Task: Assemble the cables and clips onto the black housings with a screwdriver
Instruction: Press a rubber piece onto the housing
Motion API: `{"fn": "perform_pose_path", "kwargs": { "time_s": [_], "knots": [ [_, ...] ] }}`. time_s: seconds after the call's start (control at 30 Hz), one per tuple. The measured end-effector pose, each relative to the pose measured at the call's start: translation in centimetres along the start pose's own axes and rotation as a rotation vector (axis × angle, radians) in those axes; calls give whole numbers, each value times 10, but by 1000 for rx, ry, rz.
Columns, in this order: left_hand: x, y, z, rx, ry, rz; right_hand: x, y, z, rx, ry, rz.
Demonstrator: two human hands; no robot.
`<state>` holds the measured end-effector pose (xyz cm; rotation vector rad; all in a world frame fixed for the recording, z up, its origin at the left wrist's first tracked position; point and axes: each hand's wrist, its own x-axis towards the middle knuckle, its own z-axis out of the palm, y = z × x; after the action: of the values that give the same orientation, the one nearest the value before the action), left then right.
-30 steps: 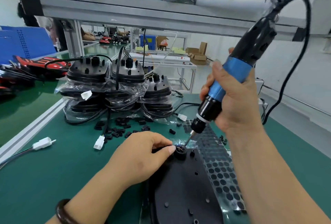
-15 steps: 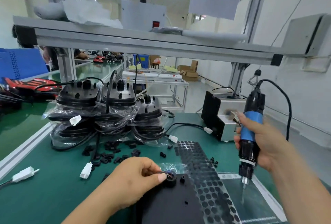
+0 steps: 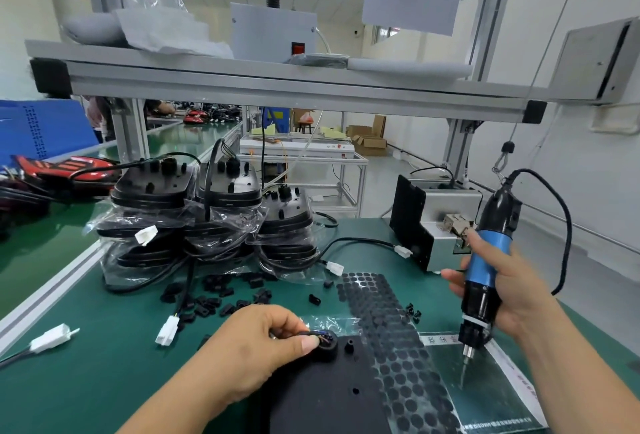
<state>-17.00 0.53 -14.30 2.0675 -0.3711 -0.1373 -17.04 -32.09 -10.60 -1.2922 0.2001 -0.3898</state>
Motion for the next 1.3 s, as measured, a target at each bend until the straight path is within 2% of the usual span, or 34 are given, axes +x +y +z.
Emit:
{"fn": "perform_pose_path", "kwargs": {
  "time_s": [0.23,0.43,0.57,0.87,0.93,1.0,1.03,1.1,1.13,1.2,1.23,1.3],
  "knots": [
    [-2,0,1,-9,7,1,4,2,-4,-100,243,-136],
    [-2,-2,2,-13,13,5,3,4,-11,-211,321,-52],
    [-2,-2,2,-14,18,3,4,6,-10,-222,351,13],
    [-3,0,2,-9,35,11,7,12,-8,-268,293,66],
    [-4,0,2,-1,33,16,4,11,-7,-458,393,-21],
    [-5,0,2,-1,32,21,-6,4,-3,-755,565,-261],
    [-5,0,2,4,33,23,-12,-1,4,-812,586,-425],
    [-5,0,2,28,55,20,-19,-8,27,-868,407,-627],
    [-5,0,2,42,72,16,-18,-7,41,-955,245,-594],
    [-6,0,1,61,80,15,-9,9,69,-1255,-69,-339],
    [-6,1,1,66,64,16,-2,20,82,-1394,-162,-211],
    [-8,4,0,64,24,14,9,42,101,-1580,-244,-64]
  ]
}}
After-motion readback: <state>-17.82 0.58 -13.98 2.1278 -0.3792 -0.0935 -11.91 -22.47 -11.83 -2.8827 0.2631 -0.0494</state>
